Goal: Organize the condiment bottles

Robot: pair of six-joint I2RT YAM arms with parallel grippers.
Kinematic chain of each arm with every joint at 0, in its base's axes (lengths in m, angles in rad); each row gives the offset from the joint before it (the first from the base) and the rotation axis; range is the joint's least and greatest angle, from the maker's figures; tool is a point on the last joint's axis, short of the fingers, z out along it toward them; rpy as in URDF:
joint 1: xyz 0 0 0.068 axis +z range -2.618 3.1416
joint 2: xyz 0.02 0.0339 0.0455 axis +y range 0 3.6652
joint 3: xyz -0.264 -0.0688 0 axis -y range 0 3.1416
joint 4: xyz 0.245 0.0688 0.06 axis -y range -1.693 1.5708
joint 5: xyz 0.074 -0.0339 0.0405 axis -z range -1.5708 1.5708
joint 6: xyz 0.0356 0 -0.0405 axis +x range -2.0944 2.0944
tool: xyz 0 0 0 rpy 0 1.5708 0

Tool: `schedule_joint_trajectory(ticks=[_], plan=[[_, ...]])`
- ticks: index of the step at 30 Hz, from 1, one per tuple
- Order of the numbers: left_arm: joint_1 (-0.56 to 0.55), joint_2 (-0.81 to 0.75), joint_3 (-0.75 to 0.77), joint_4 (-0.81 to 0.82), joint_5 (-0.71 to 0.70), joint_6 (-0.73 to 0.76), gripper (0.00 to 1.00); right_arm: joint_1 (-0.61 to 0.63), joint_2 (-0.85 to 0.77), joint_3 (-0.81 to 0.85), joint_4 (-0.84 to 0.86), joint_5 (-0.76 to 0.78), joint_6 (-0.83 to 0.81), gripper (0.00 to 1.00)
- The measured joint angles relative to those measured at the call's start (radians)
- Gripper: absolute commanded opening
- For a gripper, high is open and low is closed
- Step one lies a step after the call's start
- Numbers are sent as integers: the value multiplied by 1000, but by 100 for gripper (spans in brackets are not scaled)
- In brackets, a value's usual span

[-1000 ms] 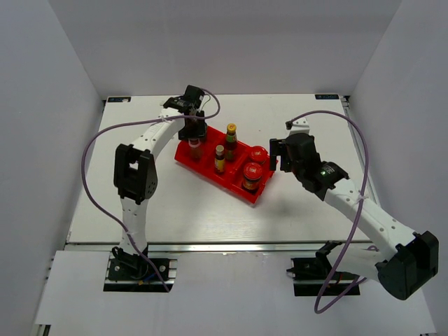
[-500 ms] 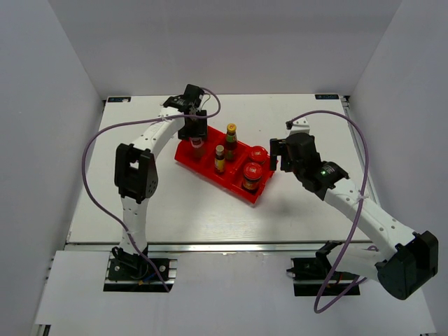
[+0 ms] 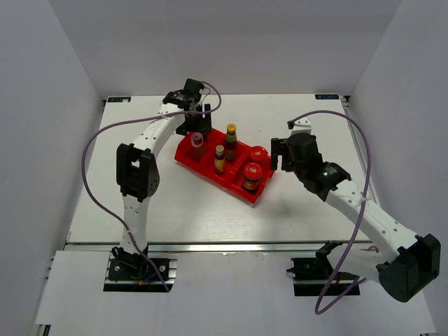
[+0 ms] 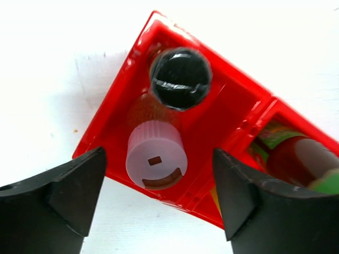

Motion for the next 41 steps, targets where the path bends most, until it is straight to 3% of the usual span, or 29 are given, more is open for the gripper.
schedule_joint_trajectory(ticks=[5,8,14,22,30,41], plan=[[1,-19,39,-1,1,-5,98,0,-18,0,0,-7,4,89],[1,-103,-46,41,-2,-23,98,0,-19,0,-1,-24,16,89],[1,-516,-425,117,-73,-89,98,0,-18,6,-34,-25,51,89],[1,-969,-733,97,-296,-239,98,-1,-105,-12,-55,-17,89,89],[2,-1218,-997,31,-428,-319,98,-1,-249,-117,-72,3,117,89],[2,-1316,-1043,52,-470,-340,98,-1,-328,-164,-84,49,143,90]])
